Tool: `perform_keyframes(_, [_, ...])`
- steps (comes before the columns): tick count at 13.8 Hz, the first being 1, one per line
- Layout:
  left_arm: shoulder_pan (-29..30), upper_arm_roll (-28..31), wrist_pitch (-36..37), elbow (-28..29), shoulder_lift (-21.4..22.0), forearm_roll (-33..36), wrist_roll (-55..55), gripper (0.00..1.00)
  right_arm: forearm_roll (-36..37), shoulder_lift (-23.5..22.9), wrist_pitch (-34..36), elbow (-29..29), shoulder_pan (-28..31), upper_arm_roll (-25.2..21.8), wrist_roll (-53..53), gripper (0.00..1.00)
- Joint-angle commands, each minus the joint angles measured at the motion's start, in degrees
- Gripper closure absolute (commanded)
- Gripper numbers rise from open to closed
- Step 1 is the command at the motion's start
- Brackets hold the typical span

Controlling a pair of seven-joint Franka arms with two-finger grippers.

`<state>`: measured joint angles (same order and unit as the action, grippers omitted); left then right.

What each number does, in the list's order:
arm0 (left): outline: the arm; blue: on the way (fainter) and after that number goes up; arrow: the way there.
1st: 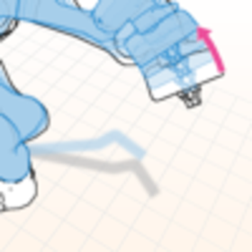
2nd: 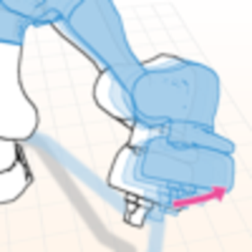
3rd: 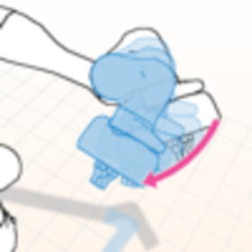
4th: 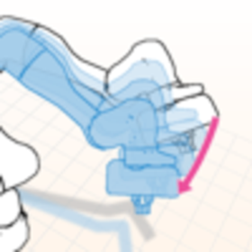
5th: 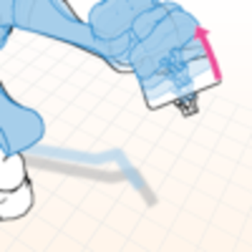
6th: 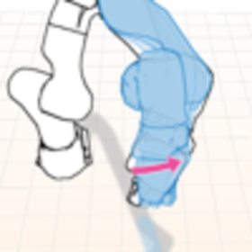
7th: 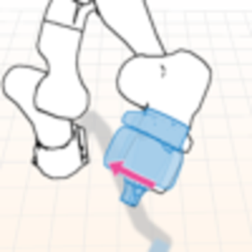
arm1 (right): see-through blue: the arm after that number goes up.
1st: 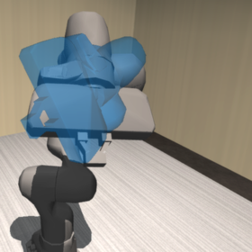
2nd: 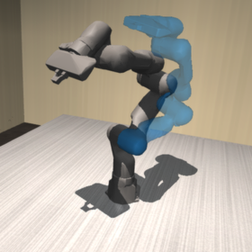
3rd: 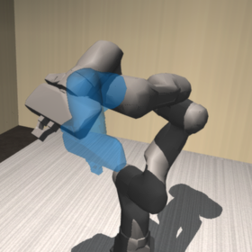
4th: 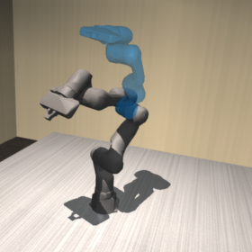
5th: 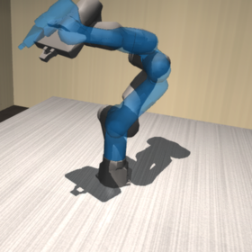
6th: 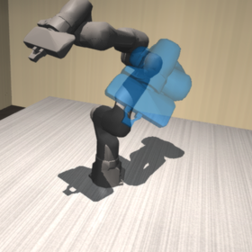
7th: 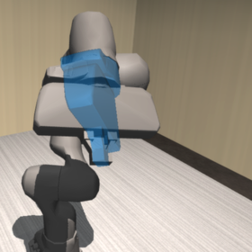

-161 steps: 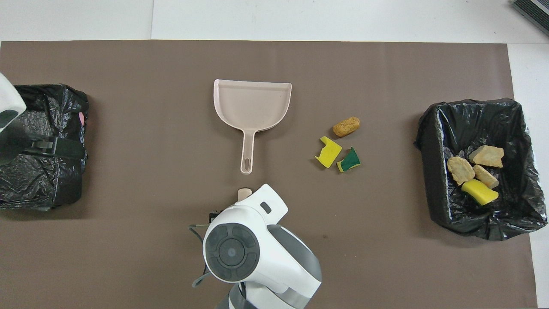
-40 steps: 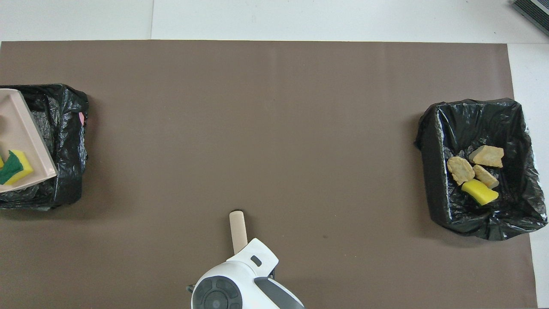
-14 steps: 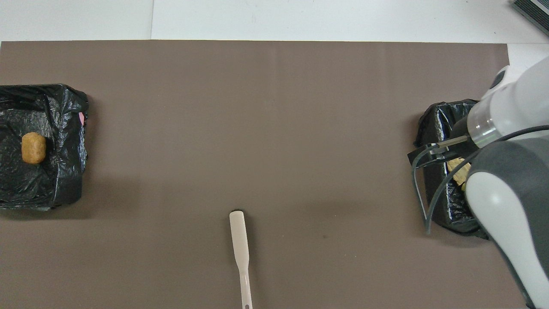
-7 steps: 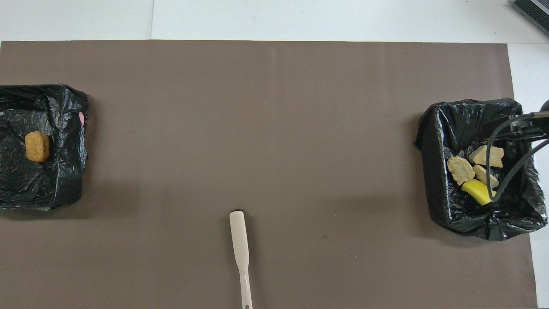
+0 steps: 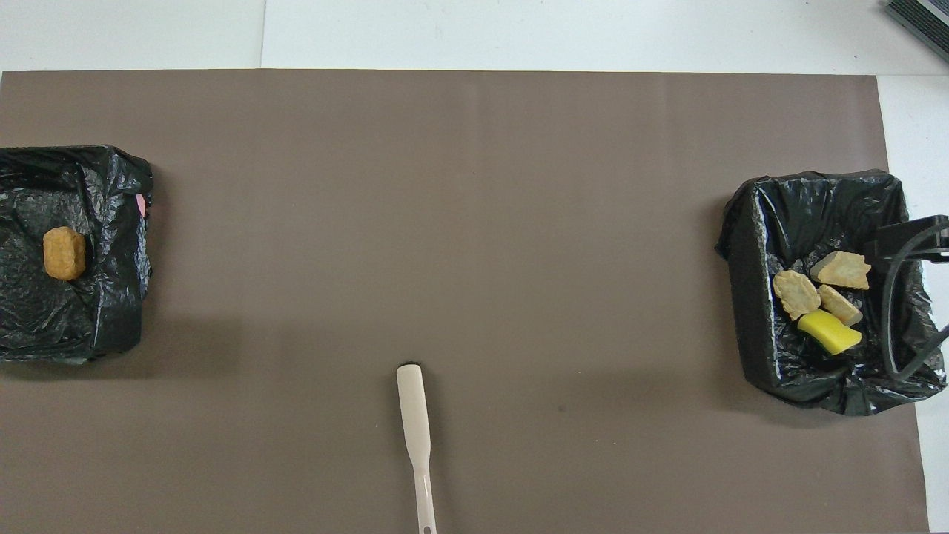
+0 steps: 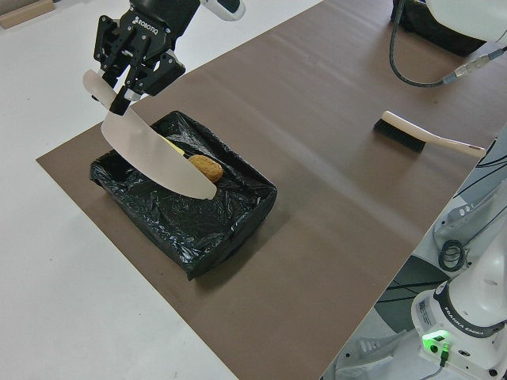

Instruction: Sweep and dump trash in bin

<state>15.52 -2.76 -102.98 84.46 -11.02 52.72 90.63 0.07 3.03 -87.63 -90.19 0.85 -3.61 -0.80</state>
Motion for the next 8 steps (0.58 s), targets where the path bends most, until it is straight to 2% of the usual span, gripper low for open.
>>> perform_keyframes(1, [-3.02, 0.74, 0.4, 9.74, 6.1, 6.4, -8.68, 1.0, -0.42, 1.63, 0.17, -2.71, -0.59, 0.62, -1.22, 0.0])
perform_keyframes(2, [-4.43, 0.56, 1.46, 10.71, 6.28, 8.78, -11.42, 1.0, -0.42, 1.37, -0.09, -2.28, -1.03, 1.32, -1.22, 0.0])
perform_keyframes(5, [-5.24, 0.56, 2.17, 10.02, 6.1, 8.37, -12.23, 1.0, -0.42, 1.28, -0.18, -2.18, -1.03, 1.5, -1.22, 0.0])
perform_keyframes(8, [-4.09, 1.17, 1.99, 6.96, 5.84, 0.05, -11.01, 1.0, -0.42, 1.28, -0.18, -2.18, -0.85, 1.5, -1.22, 0.0])
